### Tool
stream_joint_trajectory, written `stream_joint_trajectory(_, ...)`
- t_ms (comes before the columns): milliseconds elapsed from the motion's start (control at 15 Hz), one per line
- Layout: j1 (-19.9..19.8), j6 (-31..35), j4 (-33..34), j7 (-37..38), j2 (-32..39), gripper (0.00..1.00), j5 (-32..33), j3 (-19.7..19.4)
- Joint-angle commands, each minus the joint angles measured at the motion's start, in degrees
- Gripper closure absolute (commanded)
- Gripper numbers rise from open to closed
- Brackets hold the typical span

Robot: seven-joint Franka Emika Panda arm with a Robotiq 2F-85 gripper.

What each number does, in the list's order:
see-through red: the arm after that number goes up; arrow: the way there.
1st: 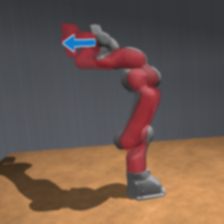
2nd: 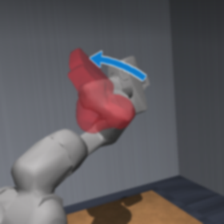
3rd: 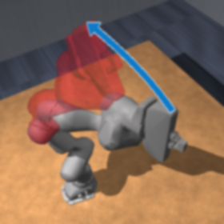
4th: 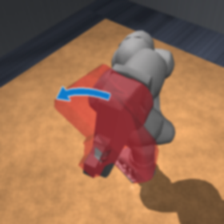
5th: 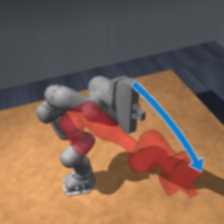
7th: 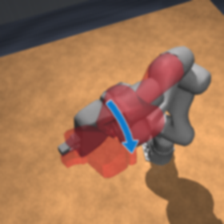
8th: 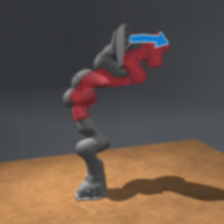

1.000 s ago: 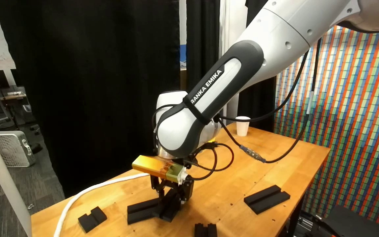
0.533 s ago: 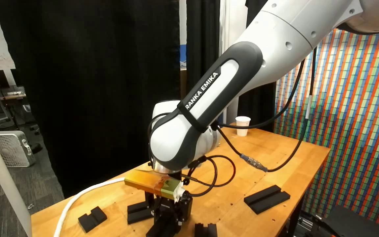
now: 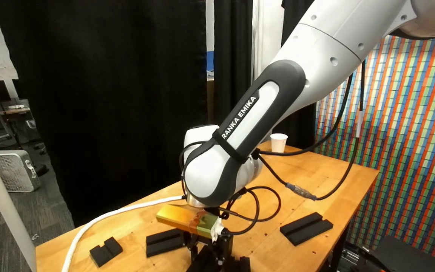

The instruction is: Organize the black objects in a line

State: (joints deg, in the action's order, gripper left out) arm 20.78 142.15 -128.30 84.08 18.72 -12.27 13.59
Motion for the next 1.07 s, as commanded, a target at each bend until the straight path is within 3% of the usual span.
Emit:
stream_joint_trajectory(0,0.6,2.7,0.3,0.1,0.8,0.55,1.8,-1.1)
stream_joint_trajectory(400,0.5,5.7,1.9,-0.7,2.9,0.55,2.0,-1.1)
stream_joint_trajectory(467,0.5,6.1,1.9,-0.3,3.0,0.35,1.4,-1.0)
stream_joint_trajectory(533,0.5,6.4,1.9,-0.2,2.8,0.07,1.2,-0.9)
stream_joint_trajectory(733,1.0,4.6,2.6,1.3,1.3,0.00,1.7,-1.2)
stream_joint_trajectory(1000,2.0,-0.1,5.8,3.8,-0.1,0.00,3.9,-1.9)
